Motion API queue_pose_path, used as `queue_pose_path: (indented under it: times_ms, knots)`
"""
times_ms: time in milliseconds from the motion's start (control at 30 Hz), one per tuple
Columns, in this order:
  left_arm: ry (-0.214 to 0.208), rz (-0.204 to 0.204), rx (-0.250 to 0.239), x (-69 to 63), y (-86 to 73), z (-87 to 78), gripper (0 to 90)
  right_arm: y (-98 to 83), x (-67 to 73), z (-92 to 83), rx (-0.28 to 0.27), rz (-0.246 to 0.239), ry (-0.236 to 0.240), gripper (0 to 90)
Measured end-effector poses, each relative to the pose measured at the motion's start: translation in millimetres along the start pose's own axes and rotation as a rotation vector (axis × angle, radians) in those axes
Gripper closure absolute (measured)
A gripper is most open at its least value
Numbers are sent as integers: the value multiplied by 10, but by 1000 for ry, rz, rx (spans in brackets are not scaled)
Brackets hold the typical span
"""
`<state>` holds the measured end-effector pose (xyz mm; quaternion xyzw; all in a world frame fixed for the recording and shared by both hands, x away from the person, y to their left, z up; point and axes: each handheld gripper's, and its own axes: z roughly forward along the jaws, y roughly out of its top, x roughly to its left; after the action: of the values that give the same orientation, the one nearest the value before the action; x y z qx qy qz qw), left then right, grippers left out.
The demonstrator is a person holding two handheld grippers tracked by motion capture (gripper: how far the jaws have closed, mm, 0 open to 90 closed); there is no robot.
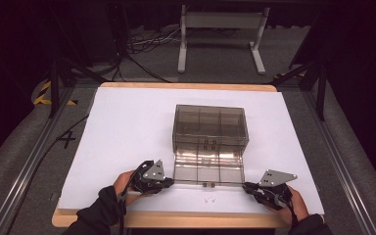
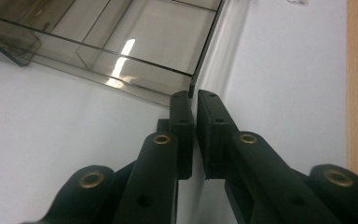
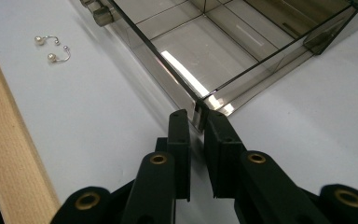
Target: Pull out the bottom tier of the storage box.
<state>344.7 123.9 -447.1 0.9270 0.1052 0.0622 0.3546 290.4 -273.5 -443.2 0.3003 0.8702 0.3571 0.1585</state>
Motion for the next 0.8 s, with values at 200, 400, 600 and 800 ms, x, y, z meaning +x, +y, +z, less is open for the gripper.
queue_pose_path:
  times_ms: [200,400,600,800]
  knots:
    - [-1,-1,-4,-14,-7,-3,850,-4,14,-5,0,-7,-2,805]
    - [7,-4,-20,-20,-25,-20,715,-10,33,-28,-4,-5,-8,761]
    - [61,-69,-134,-1,-145,-173,475,-49,19,-201,-97,41,-29,692]
    - [137,-128,-239,-60,-288,-276,236,-11,103,-254,-193,37,28,675]
